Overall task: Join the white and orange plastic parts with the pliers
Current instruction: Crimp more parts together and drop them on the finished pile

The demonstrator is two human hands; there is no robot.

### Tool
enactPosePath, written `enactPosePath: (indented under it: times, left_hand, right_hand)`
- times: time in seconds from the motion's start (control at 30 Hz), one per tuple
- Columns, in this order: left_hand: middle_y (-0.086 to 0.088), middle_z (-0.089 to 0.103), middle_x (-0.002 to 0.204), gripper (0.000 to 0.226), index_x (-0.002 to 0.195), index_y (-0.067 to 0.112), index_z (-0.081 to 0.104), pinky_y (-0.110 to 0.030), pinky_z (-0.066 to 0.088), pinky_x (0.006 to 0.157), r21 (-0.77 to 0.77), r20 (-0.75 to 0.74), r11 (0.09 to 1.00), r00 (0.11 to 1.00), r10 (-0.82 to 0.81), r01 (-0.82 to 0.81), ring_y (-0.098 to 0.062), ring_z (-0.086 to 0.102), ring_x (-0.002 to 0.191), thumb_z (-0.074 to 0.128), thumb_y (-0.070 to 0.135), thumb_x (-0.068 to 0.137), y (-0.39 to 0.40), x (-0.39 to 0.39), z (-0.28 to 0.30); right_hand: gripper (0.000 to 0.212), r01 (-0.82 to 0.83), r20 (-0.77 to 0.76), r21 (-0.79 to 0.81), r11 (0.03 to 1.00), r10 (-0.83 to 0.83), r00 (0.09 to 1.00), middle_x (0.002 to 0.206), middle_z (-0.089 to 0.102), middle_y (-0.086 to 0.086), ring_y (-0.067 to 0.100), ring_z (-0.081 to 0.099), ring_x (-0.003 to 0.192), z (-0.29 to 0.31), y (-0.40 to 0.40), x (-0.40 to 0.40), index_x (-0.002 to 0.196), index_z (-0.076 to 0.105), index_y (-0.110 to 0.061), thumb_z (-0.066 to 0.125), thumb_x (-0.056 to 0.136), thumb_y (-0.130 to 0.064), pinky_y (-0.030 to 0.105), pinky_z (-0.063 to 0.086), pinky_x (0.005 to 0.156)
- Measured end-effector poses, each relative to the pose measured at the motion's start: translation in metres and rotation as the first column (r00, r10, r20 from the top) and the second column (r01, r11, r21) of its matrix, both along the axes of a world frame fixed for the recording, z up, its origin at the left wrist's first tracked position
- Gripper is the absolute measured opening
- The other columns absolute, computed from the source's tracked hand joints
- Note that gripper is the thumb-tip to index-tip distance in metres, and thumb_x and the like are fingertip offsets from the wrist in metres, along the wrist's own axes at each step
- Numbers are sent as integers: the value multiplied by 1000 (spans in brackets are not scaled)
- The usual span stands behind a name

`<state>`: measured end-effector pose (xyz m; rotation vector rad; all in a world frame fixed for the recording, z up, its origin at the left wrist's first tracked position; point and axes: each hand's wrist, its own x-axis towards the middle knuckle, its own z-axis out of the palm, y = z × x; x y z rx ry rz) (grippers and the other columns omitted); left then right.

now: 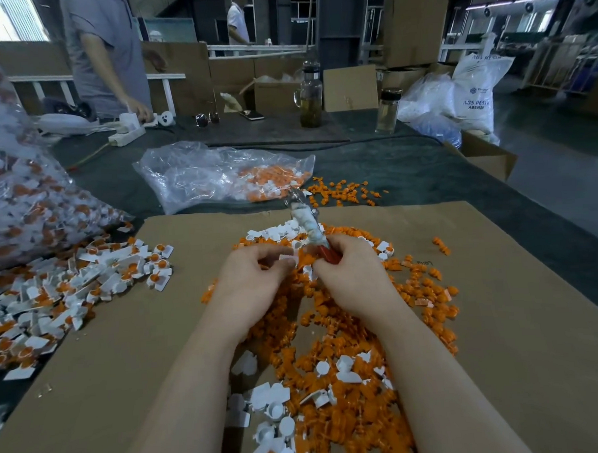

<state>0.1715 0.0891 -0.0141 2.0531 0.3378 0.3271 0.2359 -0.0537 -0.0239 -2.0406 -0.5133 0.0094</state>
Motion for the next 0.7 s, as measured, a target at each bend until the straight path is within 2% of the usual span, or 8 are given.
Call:
enactPosePath:
  times: [0.07,0.2,0.3,0.43,0.57,0.63,0.7]
  left_hand:
    - [11,71,86,11,86,38,71,-17,41,62,-84,-12,996,1000,8,-8,-7,66,83,66,31,94,-4,0,1]
    - [10,73,73,16,77,31,73,-20,56,65,-232,-1,971,999,51,-50,-7,70,76,72,21,89,-8,2,1]
    - [11,72,68,8,80,26,74,-10,49,55,-309,10,950,998,58,-52,3,65,62,76,19,85,-10,2,3]
    - [17,70,62,4,82,23,75,-18,42,60,-371,-3,925,996,86,-81,12,58,55,78,21,82,-11,2,4]
    - [7,70,63,6,87,15,75,-14,46,51,-472,4,874,991,133,-116,2,61,53,78,15,81,-10,2,4]
    - [0,72,65,4,84,12,75,-16,49,53,-501,5,859,992,124,-105,-6,67,58,78,11,81,-11,2,4]
    - [-7,74,69,4,82,10,74,-20,53,57,-533,9,841,993,119,-96,-13,71,64,76,8,81,-13,2,3]
  right_hand:
    - [14,-8,-3,3,1000,8,1000,62,55,-9,1,46,45,0,0,-1,92,65,-24,57,87,-15,16,33,43]
    - [14,-14,-25,53,998,15,1000,70,59,-10,-1,51,54,2,3,-3,96,65,-28,59,89,-16,15,38,47]
    - [15,-4,-56,129,992,11,998,80,63,-10,3,57,67,3,3,-3,93,64,-30,65,87,-16,19,44,58]
    - [15,3,-89,239,971,19,996,64,60,-20,-6,55,59,4,1,-4,85,64,-28,71,84,-15,9,41,53]
    - [15,0,-120,333,943,43,992,64,62,-18,-3,57,63,6,1,-6,84,64,-25,75,82,-14,16,51,61]
    - [15,-1,-109,336,942,40,993,67,62,-13,3,58,66,7,1,-7,83,64,-24,75,81,-14,26,55,67]
    - [15,-7,-86,321,947,36,996,66,61,-12,2,57,64,7,1,-8,83,64,-25,75,82,-16,24,53,64]
